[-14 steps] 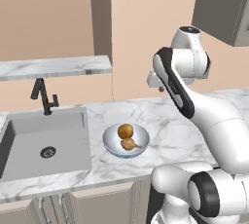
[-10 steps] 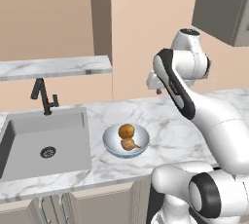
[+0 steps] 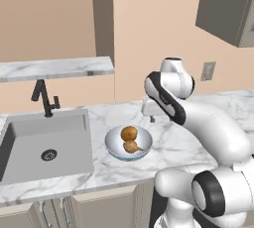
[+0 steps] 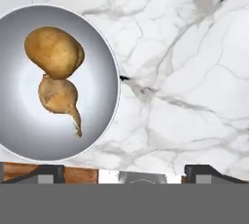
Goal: Dump the onion and potato from the bowl so the bowl can be washed. Place the bowl in the sink after clearing the leftovers.
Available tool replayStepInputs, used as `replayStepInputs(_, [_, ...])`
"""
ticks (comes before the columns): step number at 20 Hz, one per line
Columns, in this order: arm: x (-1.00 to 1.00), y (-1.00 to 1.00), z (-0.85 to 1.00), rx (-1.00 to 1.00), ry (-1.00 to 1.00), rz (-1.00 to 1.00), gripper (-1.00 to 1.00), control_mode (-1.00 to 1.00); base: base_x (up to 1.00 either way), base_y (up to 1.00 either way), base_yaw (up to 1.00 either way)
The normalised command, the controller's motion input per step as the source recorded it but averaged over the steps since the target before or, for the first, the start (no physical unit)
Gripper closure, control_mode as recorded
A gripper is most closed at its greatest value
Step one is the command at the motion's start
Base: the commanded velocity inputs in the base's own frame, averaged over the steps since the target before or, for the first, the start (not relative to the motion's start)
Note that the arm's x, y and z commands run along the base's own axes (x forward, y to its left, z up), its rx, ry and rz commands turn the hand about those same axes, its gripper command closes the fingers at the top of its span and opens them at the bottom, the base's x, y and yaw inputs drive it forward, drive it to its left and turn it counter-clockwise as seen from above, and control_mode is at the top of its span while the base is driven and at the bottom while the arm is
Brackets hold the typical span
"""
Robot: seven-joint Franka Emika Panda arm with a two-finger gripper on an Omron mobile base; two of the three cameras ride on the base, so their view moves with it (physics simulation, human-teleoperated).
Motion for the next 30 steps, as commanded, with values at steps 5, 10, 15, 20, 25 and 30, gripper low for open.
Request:
replayStepInputs(5, [0.43,0.27,-1.0,0.06,0.14,0.0,-1.0,-1.0,0.0,0.0,0.0])
replayStepInputs(10, [0.22,0.02,-1.0,0.02,0.05,0.0,-1.0,-1.0,0.0,0.0,0.0])
replayStepInputs(15, [0.3,0.16,-0.53,0.06,0.0,0.0,-1.0,-1.0,0.0,0.0,0.0])
replayStepInputs(20, [0.06,0.06,-0.26,0.05,0.0,0.0,1.0,-1.0,0.0,0.0,0.0])
replayStepInputs(25, [-0.04,0.0,0.0,0.0,0.0,0.0,1.0,-1.0,0.0,0.0,0.0])
replayStepInputs(30, [-0.27,0.09,0.19,0.05,-0.12,0.0,1.0,-1.0,0.0,0.0,0.0])
